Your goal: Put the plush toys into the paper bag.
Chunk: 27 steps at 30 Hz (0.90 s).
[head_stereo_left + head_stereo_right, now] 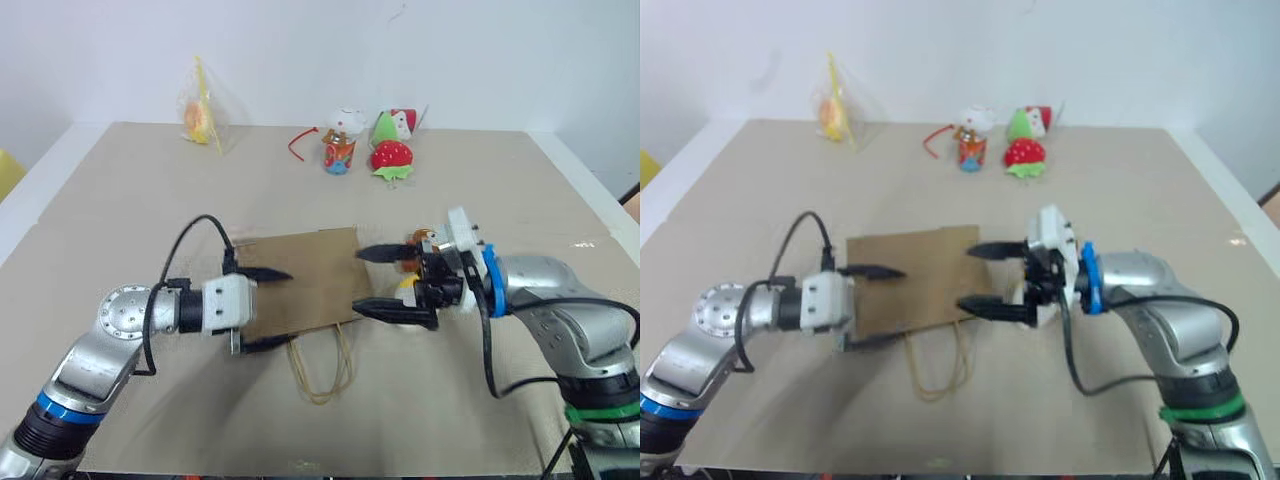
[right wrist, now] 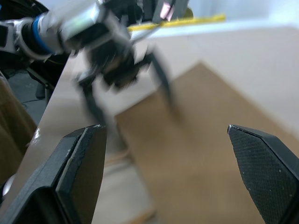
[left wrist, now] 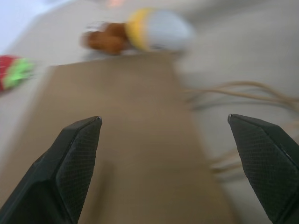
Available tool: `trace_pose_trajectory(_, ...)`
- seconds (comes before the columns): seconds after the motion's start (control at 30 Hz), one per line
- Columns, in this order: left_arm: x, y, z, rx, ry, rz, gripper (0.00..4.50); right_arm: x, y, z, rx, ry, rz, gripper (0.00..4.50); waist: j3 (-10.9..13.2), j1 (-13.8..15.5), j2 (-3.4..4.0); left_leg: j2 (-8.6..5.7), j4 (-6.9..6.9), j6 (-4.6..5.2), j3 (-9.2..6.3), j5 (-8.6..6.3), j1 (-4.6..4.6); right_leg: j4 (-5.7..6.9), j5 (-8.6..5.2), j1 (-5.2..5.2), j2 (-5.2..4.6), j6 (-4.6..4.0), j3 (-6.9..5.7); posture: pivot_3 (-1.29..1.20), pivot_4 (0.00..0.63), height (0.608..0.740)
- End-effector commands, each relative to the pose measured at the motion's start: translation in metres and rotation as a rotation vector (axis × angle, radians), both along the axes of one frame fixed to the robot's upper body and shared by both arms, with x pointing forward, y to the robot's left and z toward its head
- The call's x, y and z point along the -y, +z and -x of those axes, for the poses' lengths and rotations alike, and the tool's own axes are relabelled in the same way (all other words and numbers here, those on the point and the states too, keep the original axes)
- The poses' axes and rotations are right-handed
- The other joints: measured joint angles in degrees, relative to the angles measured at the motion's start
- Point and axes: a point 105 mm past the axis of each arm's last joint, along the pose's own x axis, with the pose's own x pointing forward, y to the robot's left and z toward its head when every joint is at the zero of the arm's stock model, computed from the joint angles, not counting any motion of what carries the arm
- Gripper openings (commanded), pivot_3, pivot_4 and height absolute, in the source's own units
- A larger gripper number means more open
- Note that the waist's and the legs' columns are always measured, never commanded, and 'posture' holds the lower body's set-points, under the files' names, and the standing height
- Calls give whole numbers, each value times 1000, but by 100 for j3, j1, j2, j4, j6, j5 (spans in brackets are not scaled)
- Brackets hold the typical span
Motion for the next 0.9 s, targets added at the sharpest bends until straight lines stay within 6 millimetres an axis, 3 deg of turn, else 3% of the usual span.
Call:
trace_pose_trajectory(0.03, 0, -9, 9, 72, -111, -87, 4463, -3, 8, -4, 32, -30, -4, 4500, 0, 25, 1, 0, 0, 0, -1, 0, 0, 0, 0, 0, 0, -1, -2, 0, 150, 740)
trace_pose_trajectory(0.43, 22, -12, 5, 199, -209, -69, 4463, -3, 8, 0, 26, -58, -16, 4500, 0, 23, 1, 4, 3, 1, 6, 0, -6, 0, 1, -5, -1, -2, 2, 0, 150, 740)
trace_pose_trajectory(0.73, 25, -14, 3, 206, -250, -76, 4463, -8, 10, 20, 19, 70, -24, 4500, 0, 13, 1, 12, 4, 1, 5, 0, -4, 1, 2, -4, 8, -2, 2, 0, 150, 740)
trace_pose_trajectory(0.9, 26, -16, -3, 234, -258, -82, 4463, -6, 5, 18, 41, 73, 7, 4500, 0, 12, 1, 11, 6, 1, 5, 0, -4, 1, 3, -3, 15, -2, 0, 0, 150, 740)
